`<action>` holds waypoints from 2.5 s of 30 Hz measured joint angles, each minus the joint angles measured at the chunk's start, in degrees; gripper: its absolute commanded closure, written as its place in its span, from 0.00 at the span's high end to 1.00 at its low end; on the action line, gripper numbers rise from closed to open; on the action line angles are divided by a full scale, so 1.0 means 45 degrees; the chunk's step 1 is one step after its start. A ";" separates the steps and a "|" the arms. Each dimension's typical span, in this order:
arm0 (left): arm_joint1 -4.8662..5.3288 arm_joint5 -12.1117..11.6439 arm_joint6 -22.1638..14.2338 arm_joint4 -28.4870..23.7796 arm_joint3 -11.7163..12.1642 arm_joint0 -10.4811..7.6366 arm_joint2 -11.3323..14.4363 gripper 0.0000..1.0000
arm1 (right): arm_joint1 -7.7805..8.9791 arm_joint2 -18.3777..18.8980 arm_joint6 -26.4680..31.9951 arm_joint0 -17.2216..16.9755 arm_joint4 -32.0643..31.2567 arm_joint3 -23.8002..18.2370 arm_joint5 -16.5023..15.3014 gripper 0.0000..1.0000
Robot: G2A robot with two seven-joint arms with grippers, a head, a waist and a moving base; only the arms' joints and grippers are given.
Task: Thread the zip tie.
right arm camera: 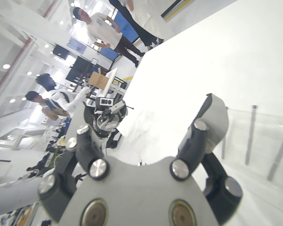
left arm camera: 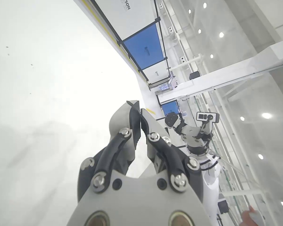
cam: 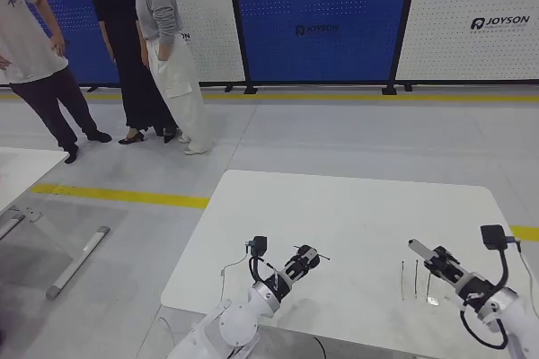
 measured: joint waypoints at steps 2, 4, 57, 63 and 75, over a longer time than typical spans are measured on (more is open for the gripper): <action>0.0000 0.0000 0.0000 0.0000 0.0000 0.0000 0.0000 0.00 | 0.0141 0.0698 0.1067 0.0153 -0.0420 -0.0090 0.0520 1.00; 0.0000 0.0000 0.0000 0.0000 0.0000 0.0000 0.0000 0.00 | 0.0286 0.0947 0.2362 0.0509 -0.1257 -0.0069 0.1232 1.00; 0.0000 0.0000 0.0000 0.0000 0.0000 0.0000 0.0000 0.00 | 0.1329 -0.3478 0.7648 0.5081 -0.3833 0.1969 0.3737 1.00; 0.0000 0.0000 0.0000 0.0000 0.0000 0.0000 0.0000 0.00 | 0.1243 -0.4245 0.8353 0.5845 -0.3139 0.3119 0.2763 1.00; 0.0000 0.0000 0.0000 0.0000 0.0000 0.0000 0.0000 0.00 | 0.1229 -0.4377 0.7736 0.5776 -0.3193 0.3257 0.2992 1.00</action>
